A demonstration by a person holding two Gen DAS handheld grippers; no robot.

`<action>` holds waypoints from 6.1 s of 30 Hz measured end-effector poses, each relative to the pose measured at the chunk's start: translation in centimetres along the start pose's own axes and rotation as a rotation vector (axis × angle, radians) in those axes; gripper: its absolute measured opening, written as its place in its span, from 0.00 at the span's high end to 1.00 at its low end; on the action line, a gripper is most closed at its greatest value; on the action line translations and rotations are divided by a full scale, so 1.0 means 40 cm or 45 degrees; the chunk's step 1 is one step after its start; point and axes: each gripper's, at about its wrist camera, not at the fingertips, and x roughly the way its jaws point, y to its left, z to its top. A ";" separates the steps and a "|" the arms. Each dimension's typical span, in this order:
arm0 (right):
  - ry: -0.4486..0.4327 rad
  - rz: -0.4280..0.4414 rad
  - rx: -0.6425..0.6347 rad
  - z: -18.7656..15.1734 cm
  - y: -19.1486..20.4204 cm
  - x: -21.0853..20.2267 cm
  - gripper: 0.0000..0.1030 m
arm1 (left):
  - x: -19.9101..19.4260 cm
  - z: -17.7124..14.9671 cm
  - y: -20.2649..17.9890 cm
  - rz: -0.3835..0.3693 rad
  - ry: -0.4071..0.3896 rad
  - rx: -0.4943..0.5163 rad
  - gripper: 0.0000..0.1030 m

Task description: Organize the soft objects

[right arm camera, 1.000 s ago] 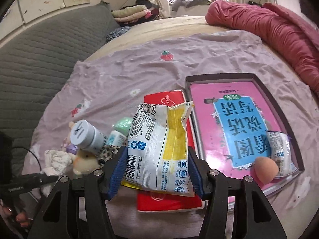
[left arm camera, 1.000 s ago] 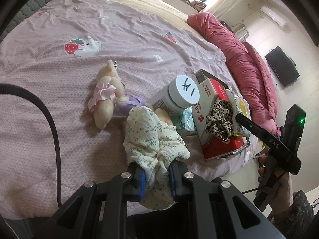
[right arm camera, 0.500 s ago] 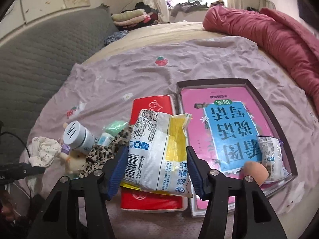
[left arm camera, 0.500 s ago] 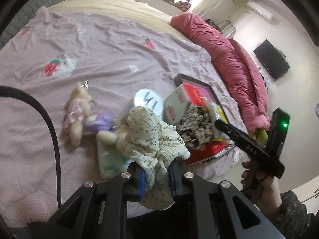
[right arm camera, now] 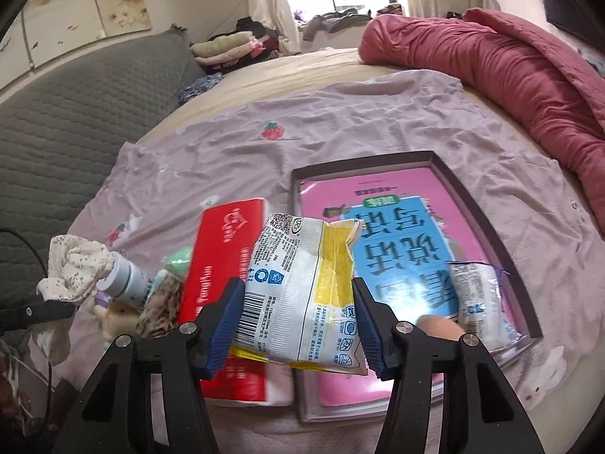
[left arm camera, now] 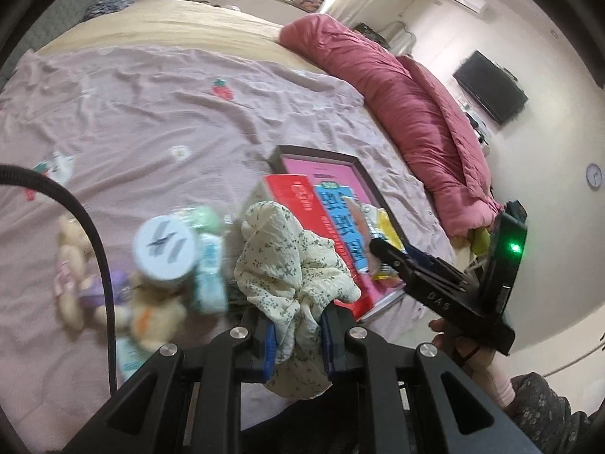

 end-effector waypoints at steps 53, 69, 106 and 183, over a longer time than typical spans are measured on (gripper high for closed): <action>-0.100 -0.155 0.027 -0.003 -0.314 -0.081 0.44 | 0.472 0.018 -0.399 0.105 0.377 0.411 0.81; -0.036 -0.129 -0.041 0.034 -0.313 -0.015 0.44 | 0.527 -0.015 -0.394 0.154 0.438 0.456 0.81; 0.104 -0.028 -0.012 -0.005 -0.305 0.081 0.33 | 0.611 0.003 -0.377 0.216 0.494 0.476 0.81; -0.264 -0.445 -0.040 0.076 -0.054 -0.292 0.27 | 0.057 0.083 -0.201 0.314 0.072 0.261 0.26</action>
